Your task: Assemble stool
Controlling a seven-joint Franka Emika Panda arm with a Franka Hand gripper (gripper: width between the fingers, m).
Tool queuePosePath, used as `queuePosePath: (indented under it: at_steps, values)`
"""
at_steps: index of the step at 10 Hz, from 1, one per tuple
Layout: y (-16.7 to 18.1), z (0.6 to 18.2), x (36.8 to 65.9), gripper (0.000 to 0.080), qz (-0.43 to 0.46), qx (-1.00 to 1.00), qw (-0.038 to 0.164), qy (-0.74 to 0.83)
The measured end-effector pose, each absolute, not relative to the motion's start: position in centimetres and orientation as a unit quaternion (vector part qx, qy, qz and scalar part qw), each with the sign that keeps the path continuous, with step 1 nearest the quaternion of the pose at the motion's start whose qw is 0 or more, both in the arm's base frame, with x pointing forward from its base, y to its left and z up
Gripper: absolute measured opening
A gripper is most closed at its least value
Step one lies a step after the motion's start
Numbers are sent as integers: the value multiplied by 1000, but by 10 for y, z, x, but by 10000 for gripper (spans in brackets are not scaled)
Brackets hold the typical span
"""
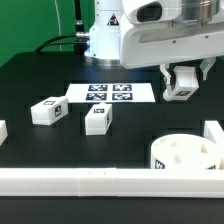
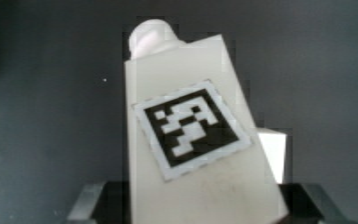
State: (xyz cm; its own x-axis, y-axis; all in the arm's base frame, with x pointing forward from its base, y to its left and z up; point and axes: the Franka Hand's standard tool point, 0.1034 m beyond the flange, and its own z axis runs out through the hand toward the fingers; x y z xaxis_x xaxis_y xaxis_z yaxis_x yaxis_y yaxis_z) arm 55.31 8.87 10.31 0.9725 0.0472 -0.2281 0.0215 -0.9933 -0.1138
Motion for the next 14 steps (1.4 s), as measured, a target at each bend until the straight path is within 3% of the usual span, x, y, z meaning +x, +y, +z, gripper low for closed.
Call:
queuePosePath:
  at_steps: [1,2,3,7,11,14]
  values:
    - [92,111,563,333,94,-992,82,15]
    - [93,116,575,333,65,-993,92,29]
    - [95,120,590,333,3,-995,91,34]
    - [91,115,589,333,-149,-985,71,38]
    - [98,131,609,333,-180,-980,77,35]
    - [98,129,607,333,-178,-980,77,34]
